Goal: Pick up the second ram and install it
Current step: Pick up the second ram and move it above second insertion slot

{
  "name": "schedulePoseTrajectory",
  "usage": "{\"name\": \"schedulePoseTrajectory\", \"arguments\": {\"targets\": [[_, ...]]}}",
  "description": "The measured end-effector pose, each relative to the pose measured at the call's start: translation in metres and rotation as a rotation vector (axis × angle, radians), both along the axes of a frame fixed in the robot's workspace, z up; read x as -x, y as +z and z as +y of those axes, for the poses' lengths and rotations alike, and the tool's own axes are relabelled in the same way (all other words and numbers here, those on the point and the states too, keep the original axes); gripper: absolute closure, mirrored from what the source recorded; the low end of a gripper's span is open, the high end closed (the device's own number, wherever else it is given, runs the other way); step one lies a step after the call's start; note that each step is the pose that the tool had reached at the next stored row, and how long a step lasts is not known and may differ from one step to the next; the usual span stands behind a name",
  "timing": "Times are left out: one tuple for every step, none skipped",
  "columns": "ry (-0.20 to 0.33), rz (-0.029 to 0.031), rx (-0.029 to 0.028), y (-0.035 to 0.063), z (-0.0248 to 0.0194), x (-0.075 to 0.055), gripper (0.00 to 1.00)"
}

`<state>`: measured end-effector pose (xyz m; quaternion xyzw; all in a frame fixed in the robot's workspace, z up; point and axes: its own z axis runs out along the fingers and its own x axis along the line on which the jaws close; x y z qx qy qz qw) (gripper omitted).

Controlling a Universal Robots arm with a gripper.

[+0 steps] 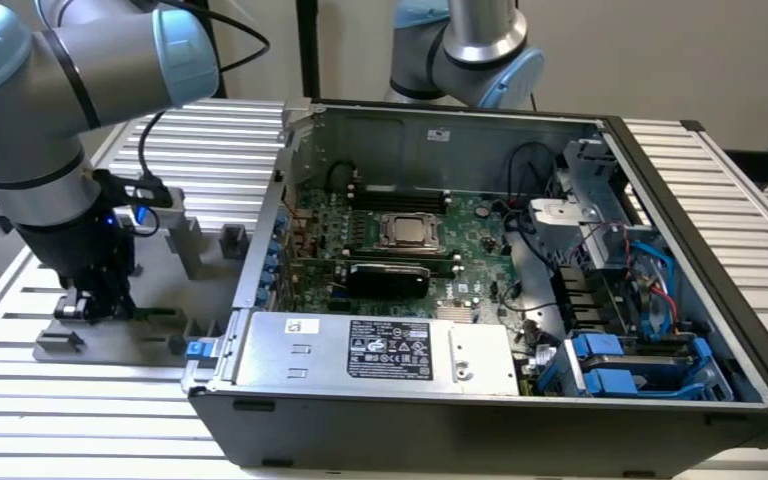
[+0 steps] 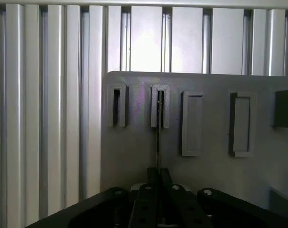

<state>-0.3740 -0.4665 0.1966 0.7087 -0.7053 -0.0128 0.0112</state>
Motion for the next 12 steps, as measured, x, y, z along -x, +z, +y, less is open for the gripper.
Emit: {"name": "schedulePoseTrajectory", "arguments": {"targets": [[0.000,0.0000,-0.0001,0.0000,0.0000,0.000,1.00],[0.000,-0.0002,-0.0002,0.0000,0.0000,0.000,1.00],[0.000,-0.0002,-0.0003,0.0003,0.0000,0.000,1.00],[0.000,0.0001,-0.0001,0.0011,0.0000,0.000,1.00],[0.000,0.0003,-0.0001,0.0019,0.0000,0.000,1.00],[0.000,0.0000,-0.0003,0.0027,0.0000,0.000,1.00],[0.000,0.0001,-0.0003,0.0038,0.0000,0.000,1.00],[0.000,0.0000,-0.0003,0.0050,0.0000,0.000,1.00],[0.000,0.0001,-0.0003,0.0064,0.0000,0.000,1.00],[0.000,0.0000,-0.0004,0.0077,0.0000,0.000,1.00],[0.000,0.0000,-0.0003,0.0093,0.0000,0.000,1.00],[0.000,-0.0001,-0.0003,0.0111,0.0000,0.000,1.00]]}}
